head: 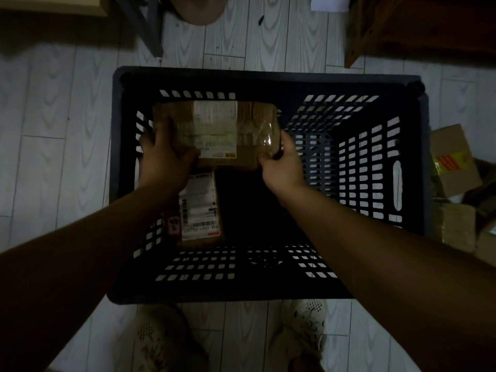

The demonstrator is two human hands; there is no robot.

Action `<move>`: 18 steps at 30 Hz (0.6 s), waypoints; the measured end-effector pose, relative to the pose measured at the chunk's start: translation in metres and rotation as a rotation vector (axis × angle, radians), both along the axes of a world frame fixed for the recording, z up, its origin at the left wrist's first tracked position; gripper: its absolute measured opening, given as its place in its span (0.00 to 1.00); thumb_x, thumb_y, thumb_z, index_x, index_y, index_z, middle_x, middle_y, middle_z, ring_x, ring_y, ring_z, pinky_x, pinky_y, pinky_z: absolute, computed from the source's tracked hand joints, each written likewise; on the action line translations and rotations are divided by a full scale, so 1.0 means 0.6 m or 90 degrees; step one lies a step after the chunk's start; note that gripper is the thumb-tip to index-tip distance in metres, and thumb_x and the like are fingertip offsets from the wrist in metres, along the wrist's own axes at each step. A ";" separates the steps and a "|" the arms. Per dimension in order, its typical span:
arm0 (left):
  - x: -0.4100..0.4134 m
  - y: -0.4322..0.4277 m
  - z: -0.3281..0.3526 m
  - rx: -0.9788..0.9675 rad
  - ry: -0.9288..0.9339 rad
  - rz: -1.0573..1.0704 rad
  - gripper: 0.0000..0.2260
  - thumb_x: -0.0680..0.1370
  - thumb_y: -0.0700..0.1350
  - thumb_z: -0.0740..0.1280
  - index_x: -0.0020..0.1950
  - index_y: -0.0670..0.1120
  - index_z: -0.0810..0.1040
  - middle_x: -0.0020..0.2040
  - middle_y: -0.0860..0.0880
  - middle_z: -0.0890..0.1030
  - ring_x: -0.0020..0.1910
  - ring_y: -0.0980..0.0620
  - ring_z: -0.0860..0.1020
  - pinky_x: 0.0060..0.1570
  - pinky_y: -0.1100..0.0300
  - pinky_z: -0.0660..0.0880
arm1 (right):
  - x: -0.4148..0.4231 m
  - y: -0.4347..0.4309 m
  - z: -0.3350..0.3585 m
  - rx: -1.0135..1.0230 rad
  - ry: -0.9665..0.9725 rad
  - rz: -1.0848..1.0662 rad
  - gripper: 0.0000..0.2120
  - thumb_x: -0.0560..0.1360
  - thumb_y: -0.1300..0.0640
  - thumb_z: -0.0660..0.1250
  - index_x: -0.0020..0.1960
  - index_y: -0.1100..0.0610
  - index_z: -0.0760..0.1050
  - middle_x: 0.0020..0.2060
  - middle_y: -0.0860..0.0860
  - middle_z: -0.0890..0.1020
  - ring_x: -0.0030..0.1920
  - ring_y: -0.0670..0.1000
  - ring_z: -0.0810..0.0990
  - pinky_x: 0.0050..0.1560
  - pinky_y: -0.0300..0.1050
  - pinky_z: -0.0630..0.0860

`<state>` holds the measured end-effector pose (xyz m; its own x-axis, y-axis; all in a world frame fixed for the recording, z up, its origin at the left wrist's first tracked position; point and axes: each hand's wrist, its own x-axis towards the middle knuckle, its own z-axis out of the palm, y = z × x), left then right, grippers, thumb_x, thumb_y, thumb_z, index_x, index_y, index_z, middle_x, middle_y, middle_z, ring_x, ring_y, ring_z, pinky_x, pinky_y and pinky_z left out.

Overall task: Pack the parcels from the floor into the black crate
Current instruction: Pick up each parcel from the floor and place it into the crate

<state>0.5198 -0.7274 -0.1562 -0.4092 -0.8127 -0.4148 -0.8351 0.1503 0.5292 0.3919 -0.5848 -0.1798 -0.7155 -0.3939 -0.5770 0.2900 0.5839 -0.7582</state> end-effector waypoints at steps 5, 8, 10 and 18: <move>-0.015 -0.007 -0.003 -0.014 -0.015 -0.036 0.30 0.77 0.49 0.66 0.76 0.51 0.58 0.77 0.45 0.52 0.72 0.42 0.63 0.63 0.53 0.67 | -0.014 -0.009 -0.010 0.044 -0.014 0.013 0.24 0.77 0.59 0.62 0.71 0.47 0.66 0.59 0.49 0.79 0.58 0.52 0.77 0.64 0.48 0.73; -0.012 -0.006 -0.003 -0.023 0.006 -0.038 0.30 0.76 0.47 0.68 0.75 0.50 0.59 0.76 0.45 0.52 0.71 0.42 0.63 0.61 0.54 0.68 | -0.013 0.000 -0.007 0.017 -0.009 -0.005 0.23 0.77 0.57 0.64 0.71 0.46 0.65 0.57 0.46 0.78 0.58 0.49 0.76 0.62 0.43 0.72; -0.009 -0.005 -0.008 0.002 0.015 -0.028 0.29 0.77 0.45 0.67 0.75 0.51 0.58 0.76 0.45 0.52 0.70 0.41 0.65 0.59 0.56 0.69 | -0.009 -0.003 -0.004 -0.004 -0.001 -0.008 0.23 0.78 0.58 0.64 0.71 0.47 0.65 0.55 0.45 0.76 0.57 0.47 0.74 0.59 0.37 0.69; 0.005 -0.006 -0.066 0.037 -0.183 -0.288 0.27 0.76 0.57 0.64 0.72 0.51 0.62 0.73 0.42 0.62 0.70 0.39 0.63 0.67 0.42 0.65 | 0.008 -0.022 -0.054 0.081 -0.013 0.036 0.25 0.79 0.58 0.60 0.73 0.44 0.61 0.63 0.51 0.76 0.62 0.54 0.74 0.65 0.45 0.70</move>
<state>0.5225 -0.7307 -0.1956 -0.5761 -0.5541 -0.6009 -0.8064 0.5054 0.3070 0.3968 -0.5980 -0.2122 -0.6823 -0.3556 -0.6388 0.2683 0.6910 -0.6712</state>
